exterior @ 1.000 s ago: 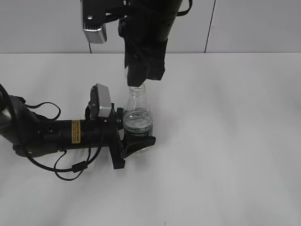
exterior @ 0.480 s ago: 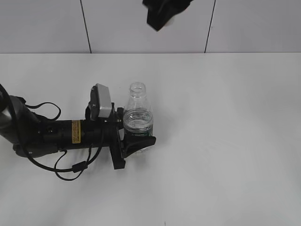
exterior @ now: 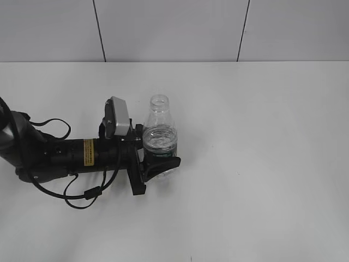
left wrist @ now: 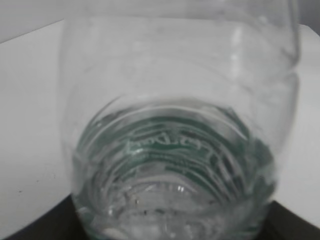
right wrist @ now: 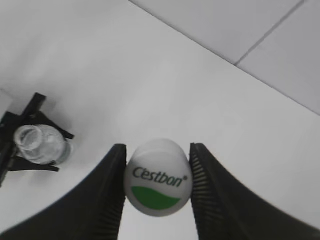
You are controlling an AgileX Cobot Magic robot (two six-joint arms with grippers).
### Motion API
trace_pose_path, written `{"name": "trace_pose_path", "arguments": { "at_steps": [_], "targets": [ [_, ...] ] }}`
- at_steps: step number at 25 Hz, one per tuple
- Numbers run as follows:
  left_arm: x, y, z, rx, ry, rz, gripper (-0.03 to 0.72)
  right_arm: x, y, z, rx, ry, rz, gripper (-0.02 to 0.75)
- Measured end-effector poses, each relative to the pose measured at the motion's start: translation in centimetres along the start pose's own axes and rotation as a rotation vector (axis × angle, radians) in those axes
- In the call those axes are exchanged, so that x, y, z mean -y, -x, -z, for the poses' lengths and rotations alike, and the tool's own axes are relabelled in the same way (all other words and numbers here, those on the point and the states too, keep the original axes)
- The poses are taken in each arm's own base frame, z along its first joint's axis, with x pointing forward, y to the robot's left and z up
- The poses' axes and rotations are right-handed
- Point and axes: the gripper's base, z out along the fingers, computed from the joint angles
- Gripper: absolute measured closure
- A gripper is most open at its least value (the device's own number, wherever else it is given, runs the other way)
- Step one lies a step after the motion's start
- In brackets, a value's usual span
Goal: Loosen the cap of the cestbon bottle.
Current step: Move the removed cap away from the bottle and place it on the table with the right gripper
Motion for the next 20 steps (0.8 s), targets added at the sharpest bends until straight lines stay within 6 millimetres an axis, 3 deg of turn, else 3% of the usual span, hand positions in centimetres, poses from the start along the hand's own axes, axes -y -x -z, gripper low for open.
{"name": "trace_pose_path", "arguments": {
  "at_steps": [4,10,15,20],
  "targets": [
    [-0.1,0.0,0.0,0.002,0.008,0.003,0.277,2.5,-2.9,-2.2,-0.125,-0.046,-0.081,0.445],
    [-0.2,0.0,0.0,0.001,0.020,0.006,0.277,3.3,-7.9,-7.1,-0.354,-0.031,-0.129,0.446],
    [-0.2,0.0,0.0,0.002,0.023,0.007,0.277,3.4,-10.7,-12.5,-0.441,0.032,-0.157,0.446],
    [-0.2,0.0,0.0,0.002,0.025,0.007,0.277,4.8,-12.8,-17.8,-0.501,0.068,-0.212,0.446]
  ]
}}
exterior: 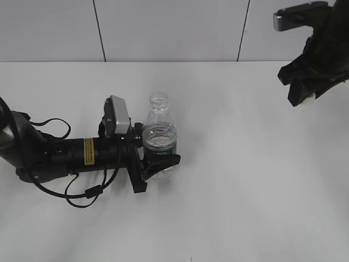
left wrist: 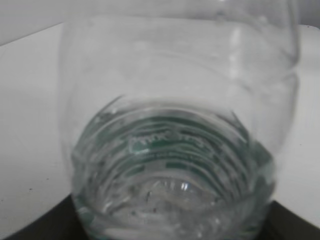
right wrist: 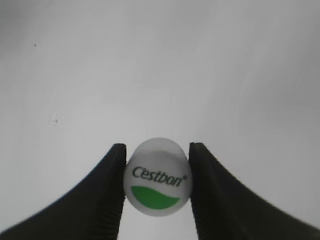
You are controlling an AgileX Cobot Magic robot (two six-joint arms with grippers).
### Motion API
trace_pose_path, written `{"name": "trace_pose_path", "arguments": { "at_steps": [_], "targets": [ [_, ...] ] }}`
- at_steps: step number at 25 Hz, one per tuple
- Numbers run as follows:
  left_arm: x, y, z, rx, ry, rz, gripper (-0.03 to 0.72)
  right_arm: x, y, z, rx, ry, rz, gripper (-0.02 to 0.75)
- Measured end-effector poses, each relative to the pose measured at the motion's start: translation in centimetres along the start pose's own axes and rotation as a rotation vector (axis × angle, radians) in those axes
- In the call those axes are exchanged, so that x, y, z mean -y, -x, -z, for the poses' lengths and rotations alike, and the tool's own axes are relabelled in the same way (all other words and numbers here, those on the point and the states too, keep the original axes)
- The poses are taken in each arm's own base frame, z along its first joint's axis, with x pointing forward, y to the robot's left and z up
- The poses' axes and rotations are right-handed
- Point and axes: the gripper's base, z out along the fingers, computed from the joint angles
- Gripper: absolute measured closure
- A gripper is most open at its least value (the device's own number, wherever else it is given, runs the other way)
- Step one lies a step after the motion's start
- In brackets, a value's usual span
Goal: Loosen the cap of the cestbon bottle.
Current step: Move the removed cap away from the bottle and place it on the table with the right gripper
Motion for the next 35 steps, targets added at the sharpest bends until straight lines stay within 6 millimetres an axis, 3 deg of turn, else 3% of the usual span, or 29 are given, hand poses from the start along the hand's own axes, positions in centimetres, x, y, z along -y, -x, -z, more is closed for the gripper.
{"name": "trace_pose_path", "arguments": {
  "at_steps": [6,17,27,35],
  "targets": [
    [0.0,0.0,0.0,0.000,0.000,-0.001,0.277,1.7,0.7,-5.3,-0.015,0.057,-0.050,0.446],
    [-0.2,0.0,0.0,0.002,0.017,0.006,0.277,2.6,0.9,-12.2,-0.054,0.067,-0.090,0.446],
    [-0.4,0.0,0.0,0.005,0.043,0.015,0.277,2.7,0.9,-14.8,-0.041,0.059,-0.095,0.446],
    [-0.6,0.1,0.0,0.007,0.067,0.023,0.277,2.8,1.0,-15.0,-0.035,0.057,-0.096,0.446]
  ]
}}
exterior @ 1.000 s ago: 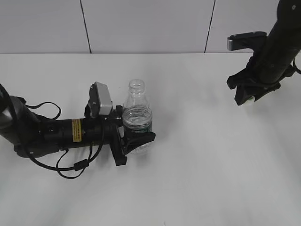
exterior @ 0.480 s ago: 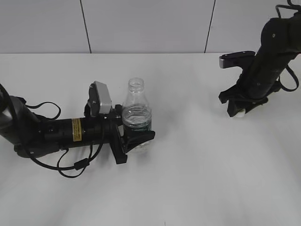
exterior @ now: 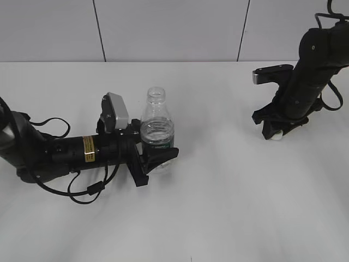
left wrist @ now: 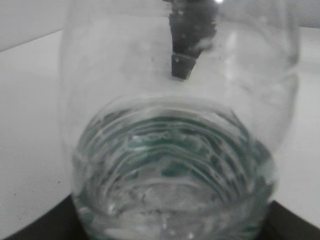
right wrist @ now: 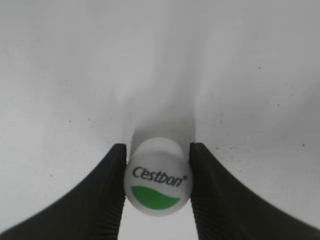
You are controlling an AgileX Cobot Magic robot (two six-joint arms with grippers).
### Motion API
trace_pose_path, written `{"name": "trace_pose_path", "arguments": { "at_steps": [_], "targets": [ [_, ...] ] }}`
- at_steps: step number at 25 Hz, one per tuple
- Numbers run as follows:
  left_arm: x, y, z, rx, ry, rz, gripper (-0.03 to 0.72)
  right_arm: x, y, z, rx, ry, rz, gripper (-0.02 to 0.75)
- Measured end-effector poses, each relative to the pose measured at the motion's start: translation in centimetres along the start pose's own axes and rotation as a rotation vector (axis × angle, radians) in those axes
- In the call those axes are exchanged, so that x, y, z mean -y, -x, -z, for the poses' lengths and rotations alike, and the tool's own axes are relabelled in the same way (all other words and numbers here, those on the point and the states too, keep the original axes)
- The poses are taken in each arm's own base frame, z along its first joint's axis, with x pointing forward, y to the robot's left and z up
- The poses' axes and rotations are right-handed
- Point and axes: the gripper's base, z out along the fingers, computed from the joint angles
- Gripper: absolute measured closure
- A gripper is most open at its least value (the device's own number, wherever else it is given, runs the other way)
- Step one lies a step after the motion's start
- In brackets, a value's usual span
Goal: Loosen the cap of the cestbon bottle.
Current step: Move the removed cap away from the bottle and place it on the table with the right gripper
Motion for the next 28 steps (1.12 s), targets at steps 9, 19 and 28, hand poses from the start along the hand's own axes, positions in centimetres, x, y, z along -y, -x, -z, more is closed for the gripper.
{"name": "trace_pose_path", "arguments": {
  "at_steps": [9,19,28],
  "targets": [
    [-0.05,0.00,0.00,0.000,0.005,0.000,0.277,0.00,0.00,0.00,0.000,0.000,0.000,0.202],
    [-0.42,0.05,0.01,0.006,0.046,-0.008,0.277,-0.09,-0.33,0.01,-0.036,0.010,0.000,0.167],
    [-0.65,-0.02,0.01,0.009,0.073,0.005,0.277,-0.16,-0.57,0.02,-0.062,0.017,0.001,0.167]
  ]
}}
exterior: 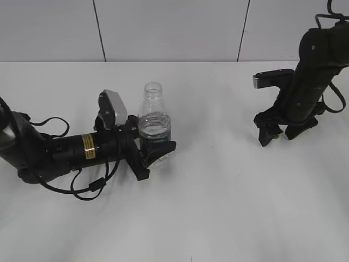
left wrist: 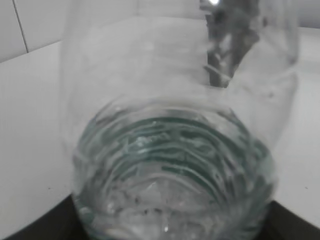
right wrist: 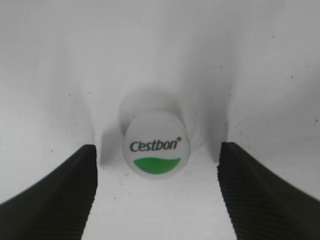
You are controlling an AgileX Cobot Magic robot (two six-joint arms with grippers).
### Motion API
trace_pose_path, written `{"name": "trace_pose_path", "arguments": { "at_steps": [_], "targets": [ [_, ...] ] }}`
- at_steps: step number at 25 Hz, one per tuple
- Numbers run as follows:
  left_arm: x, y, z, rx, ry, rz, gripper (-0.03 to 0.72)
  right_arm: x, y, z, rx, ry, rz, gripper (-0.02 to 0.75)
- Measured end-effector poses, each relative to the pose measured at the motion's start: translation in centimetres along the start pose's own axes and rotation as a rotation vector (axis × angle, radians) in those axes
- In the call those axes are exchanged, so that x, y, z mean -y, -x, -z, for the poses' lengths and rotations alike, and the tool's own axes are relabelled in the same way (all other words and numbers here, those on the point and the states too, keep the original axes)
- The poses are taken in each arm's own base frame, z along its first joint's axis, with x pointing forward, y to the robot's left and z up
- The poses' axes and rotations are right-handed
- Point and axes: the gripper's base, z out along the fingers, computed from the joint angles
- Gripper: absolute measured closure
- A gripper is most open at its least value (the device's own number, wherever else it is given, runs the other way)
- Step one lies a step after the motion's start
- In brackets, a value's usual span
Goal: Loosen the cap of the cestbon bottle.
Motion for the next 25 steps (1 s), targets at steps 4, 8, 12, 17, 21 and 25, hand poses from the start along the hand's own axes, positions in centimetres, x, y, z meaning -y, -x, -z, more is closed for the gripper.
{"name": "trace_pose_path", "arguments": {
  "at_steps": [4,8,12,17,21,25],
  "targets": [
    [-0.01,0.00,0.00,0.000,0.001,0.000,0.277,-0.03,-0.10,0.00,-0.010,0.003,0.000,0.167],
    [-0.02,0.01,0.00,0.001,0.003,0.001,0.277,-0.04,-0.14,0.00,-0.016,0.004,0.000,0.168],
    [-0.09,0.02,0.00,0.002,0.009,0.004,0.263,-0.05,-0.17,0.00,-0.019,0.006,-0.001,0.168],
    [-0.32,0.06,0.01,0.007,0.035,0.030,0.204,-0.08,-0.27,0.00,-0.029,0.009,-0.001,0.168],
    [-0.48,0.04,0.02,0.010,0.055,0.052,0.139,-0.09,-0.31,0.01,-0.034,0.010,0.000,0.168],
    [-0.53,0.06,0.03,0.012,0.060,0.066,0.123,-0.10,-0.33,0.01,-0.036,0.011,0.002,0.168]
  ]
}}
